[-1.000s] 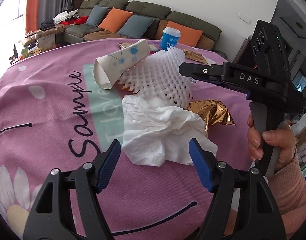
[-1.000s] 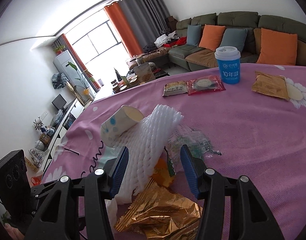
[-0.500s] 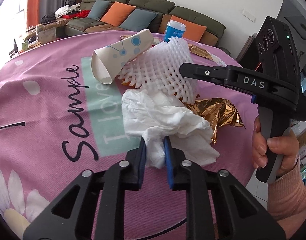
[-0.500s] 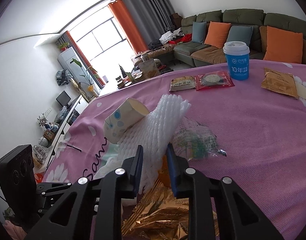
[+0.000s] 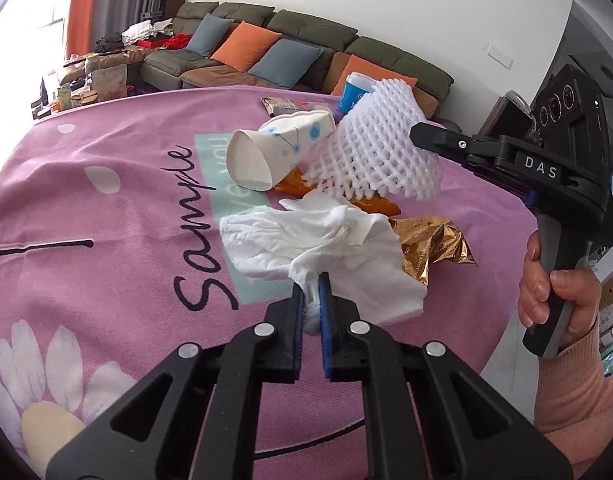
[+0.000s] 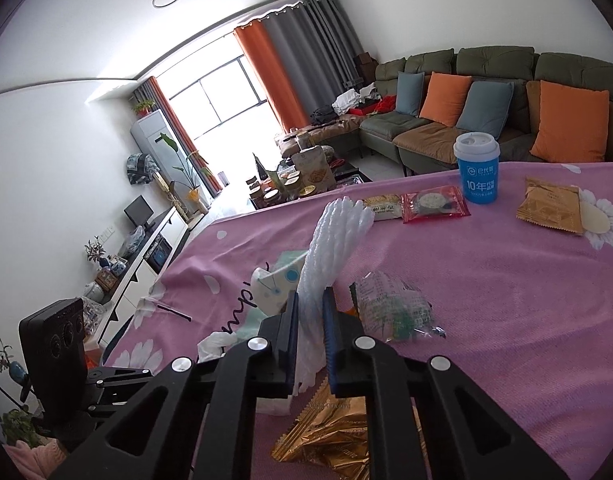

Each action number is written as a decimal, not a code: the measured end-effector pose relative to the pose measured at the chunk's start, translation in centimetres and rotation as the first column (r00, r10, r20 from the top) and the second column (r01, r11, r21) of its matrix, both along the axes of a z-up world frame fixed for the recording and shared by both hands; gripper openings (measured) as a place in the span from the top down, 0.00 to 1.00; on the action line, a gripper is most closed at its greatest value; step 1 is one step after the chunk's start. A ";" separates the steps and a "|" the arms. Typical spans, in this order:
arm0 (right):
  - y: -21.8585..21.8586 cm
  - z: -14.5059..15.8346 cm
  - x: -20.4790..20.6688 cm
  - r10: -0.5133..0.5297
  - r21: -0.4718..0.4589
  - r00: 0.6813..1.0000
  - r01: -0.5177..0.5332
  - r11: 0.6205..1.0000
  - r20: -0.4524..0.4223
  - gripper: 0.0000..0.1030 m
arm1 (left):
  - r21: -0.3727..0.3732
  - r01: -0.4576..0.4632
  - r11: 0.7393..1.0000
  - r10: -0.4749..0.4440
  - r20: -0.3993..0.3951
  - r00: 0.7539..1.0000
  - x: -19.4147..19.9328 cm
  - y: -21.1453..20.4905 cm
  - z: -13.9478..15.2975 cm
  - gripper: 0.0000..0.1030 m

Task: Collect trash
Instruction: 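Grasp the white tissue with the left gripper while the right grasps another white foam net, then carry the tissue with the left gripper while the right carries the foam net to the bin, then open both grippers over the teal bin to drop the net and tissue, then move both grippers back over the remaining trash on the blanket, then grasp the white plastic bag with the left gripper while the right grasps the gold foil bag, then lift the white bag with the left gripper while the right lifts the gold bag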

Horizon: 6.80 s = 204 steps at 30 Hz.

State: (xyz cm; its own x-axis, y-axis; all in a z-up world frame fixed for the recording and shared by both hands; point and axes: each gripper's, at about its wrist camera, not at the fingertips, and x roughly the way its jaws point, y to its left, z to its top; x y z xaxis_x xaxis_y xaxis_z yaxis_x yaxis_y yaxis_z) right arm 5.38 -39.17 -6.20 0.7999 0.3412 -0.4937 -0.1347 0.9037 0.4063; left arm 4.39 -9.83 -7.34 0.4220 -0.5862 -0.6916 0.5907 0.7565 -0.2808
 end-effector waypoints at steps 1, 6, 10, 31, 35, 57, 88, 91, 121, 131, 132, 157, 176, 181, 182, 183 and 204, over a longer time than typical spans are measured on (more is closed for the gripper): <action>0.0 0.3 -0.2 -0.001 -0.002 1.000 0.001 1.000 0.008 0.90 | -0.002 -0.005 1.000 0.005 0.007 1.000 -0.1 0.4 0.2 0.93; 0.2 1.8 -1.2 0.000 -0.015 0.999 0.001 1.000 0.046 0.90 | -0.019 -0.032 0.999 0.032 0.030 0.999 -0.4 2.2 1.1 0.93; 0.8 2.9 -1.8 0.020 -0.019 0.997 -0.018 1.000 0.074 0.90 | -0.029 -0.051 0.998 0.052 0.046 0.998 -0.9 3.6 1.8 0.93; 12.0 2.8 1.5 0.316 0.008 0.946 -0.317 0.948 0.072 0.90 | -0.049 -0.292 0.955 0.295 0.107 0.949 -4.2 14.9 4.7 0.93; 14.4 2.7 2.4 0.370 0.023 0.927 -0.372 0.928 0.063 0.90 | -0.044 -0.346 0.937 0.349 0.118 0.930 -4.8 17.3 5.1 0.93; 29.5 2.9 7.8 0.636 0.029 0.772 -0.636 0.771 0.004 0.90 | -0.007 -0.663 0.749 0.661 0.088 0.746 -4.9 34.6 3.8 0.93; 43.0 -3.0 11.4 0.692 -0.044 0.678 -0.722 0.691 -0.249 0.72 | 0.220 -0.764 0.607 0.784 -0.007 0.621 0.6 40.6 -5.4 0.84; 42.4 -2.8 11.6 0.687 -0.029 0.686 -0.713 0.701 -0.240 0.72 | 0.220 -0.769 0.600 0.790 -0.011 0.613 0.7 40.5 -6.0 0.76; 16.7 2.4 4.1 0.408 -0.051 0.913 -0.409 0.911 -0.025 0.55 | -0.024 -0.395 0.919 0.394 0.150 0.907 -3.6 19.8 2.5 0.50; 3.6 -0.1 0.1 0.060 -0.045 0.996 -0.063 0.997 -0.062 0.55 | -0.014 -0.156 0.988 0.157 0.119 0.980 -2.4 9.0 1.5 0.50; 2.3 -0.4 -0.4 0.029 -0.040 0.997 -0.032 0.999 -0.068 0.55 | -0.012 -0.134 0.991 0.135 0.116 0.984 -2.4 8.0 1.5 0.50; -3.2 -5.6 -5.3 -0.038 0.085 0.979 0.055 0.995 -0.199 0.40 | 0.074 0.033 0.997 -0.032 -0.009 0.999 0.5 -3.2 -0.3 0.46; -3.0 -4.8 -6.3 0.014 0.073 0.985 -0.001 0.997 -0.172 0.74 | 0.029 0.071 0.997 -0.069 -0.061 0.996 0.4 -2.8 -0.8 0.94; -2.3 -4.0 -6.4 0.044 0.069 0.988 -0.034 0.997 -0.150 0.74 | 0.014 0.057 0.998 -0.056 -0.024 0.998 -0.8 -0.9 0.4 0.95; -2.1 -3.9 -6.3 0.051 0.068 0.988 -0.041 0.997 -0.146 0.74 | 0.011 0.053 0.999 -0.053 -0.018 0.998 -1.0 -0.5 0.6 0.95; -1.9 -3.8 -6.3 0.057 0.069 0.988 -0.048 0.996 -0.141 0.74 | 0.010 0.048 0.999 -0.048 -0.010 0.999 -1.2 -0.1 0.8 0.95; 4.9 -2.6 -1.8 0.220 0.098 0.972 -0.212 0.972 -0.077 0.74 | -0.015 -0.088 0.996 0.089 0.052 0.995 -3.8 8.5 3.4 0.95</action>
